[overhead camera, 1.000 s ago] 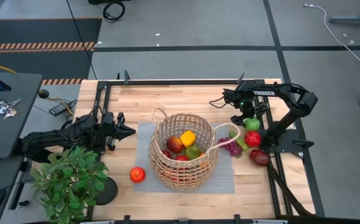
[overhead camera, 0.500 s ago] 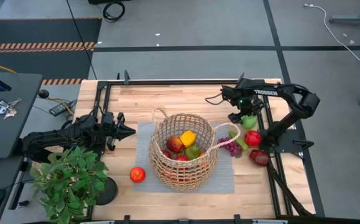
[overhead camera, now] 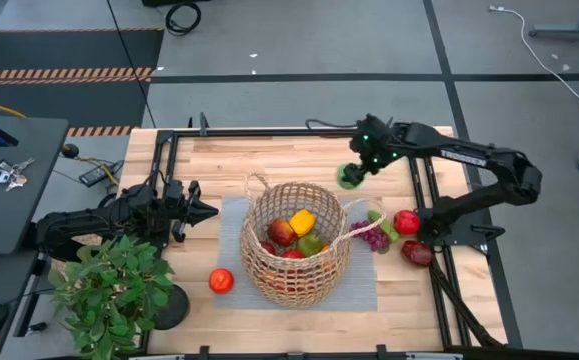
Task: Build produce basket
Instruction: Put the green apple into the brown basket, then put the red apple into the brown basket
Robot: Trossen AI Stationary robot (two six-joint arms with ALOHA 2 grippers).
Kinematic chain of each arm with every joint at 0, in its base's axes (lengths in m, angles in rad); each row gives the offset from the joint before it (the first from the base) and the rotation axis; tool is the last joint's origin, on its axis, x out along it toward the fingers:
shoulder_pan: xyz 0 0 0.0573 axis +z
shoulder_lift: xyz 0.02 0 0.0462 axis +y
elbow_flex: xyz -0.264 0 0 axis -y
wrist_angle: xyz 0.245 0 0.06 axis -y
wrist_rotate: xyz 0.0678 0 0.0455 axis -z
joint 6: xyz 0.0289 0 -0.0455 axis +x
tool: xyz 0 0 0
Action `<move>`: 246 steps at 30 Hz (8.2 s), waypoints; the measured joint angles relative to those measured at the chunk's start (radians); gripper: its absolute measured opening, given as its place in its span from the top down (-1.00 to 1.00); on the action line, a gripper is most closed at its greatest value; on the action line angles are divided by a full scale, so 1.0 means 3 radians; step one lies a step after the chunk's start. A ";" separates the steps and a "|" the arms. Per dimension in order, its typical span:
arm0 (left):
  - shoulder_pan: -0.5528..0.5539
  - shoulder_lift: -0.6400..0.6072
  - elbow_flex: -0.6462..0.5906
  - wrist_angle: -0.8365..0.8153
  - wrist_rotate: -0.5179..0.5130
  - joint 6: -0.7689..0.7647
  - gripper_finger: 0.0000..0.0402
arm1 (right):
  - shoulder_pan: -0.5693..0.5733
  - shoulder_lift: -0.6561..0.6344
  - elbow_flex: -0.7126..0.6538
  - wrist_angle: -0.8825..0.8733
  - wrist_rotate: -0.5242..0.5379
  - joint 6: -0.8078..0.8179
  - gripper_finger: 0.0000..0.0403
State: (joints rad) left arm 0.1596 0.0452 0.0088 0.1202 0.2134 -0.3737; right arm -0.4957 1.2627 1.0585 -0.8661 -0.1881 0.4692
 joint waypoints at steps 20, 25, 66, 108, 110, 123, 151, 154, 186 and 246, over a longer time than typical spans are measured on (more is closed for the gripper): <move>-0.0001 0.0000 0.0001 -0.0001 0.0000 0.0000 0.83 | 0.1130 -0.0424 0.0007 0.3033 -0.0980 -0.0519 -0.80; -0.0001 0.0001 0.0000 0.0000 0.0000 0.0002 0.83 | 0.1327 -0.0352 0.0008 0.3062 -0.0590 -0.0678 -0.80; 0.0000 0.0000 0.0000 0.0001 -0.0001 0.0001 0.86 | 0.2221 -0.0008 0.0781 0.2236 0.1673 -0.3593 -0.80; 0.0000 0.0000 0.0001 0.0003 0.0000 0.0001 0.82 | 0.1648 0.0878 0.0786 0.1525 0.0140 -0.1426 -0.98; -0.0001 0.0001 0.0000 0.0001 -0.0001 0.0001 0.82 | 0.1669 0.0749 0.0786 0.1399 0.0231 -0.1457 -0.98; -0.0001 0.0000 -0.0001 0.0002 -0.0001 0.0000 0.84 | 0.1977 -0.0531 0.0231 0.1039 0.1044 -0.1467 -0.86; 0.0000 0.0001 -0.0001 0.0002 0.0000 0.0000 0.86 | 0.2034 -0.3042 -0.1528 0.2317 0.1693 -0.2069 -0.79; -0.0001 0.0000 -0.0001 0.0002 0.0000 0.0001 0.86 | 0.2034 -0.3226 -0.1527 0.2439 0.1585 -0.2034 -0.79; 0.0000 0.0000 -0.0001 -0.0013 0.0000 0.0001 0.85 | 0.2036 -0.4153 -0.2482 0.2993 0.1148 -0.1335 -0.79; -0.1774 0.3075 0.2101 -0.2018 -0.0605 -0.0285 0.79 | 0.2038 -0.4189 -0.3356 0.4229 0.0624 -0.0787 -0.79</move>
State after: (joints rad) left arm -0.3725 0.9678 0.6390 -0.4852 0.0320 -0.4592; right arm 0.1158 0.0059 0.0517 0.4026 -0.0010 0.2333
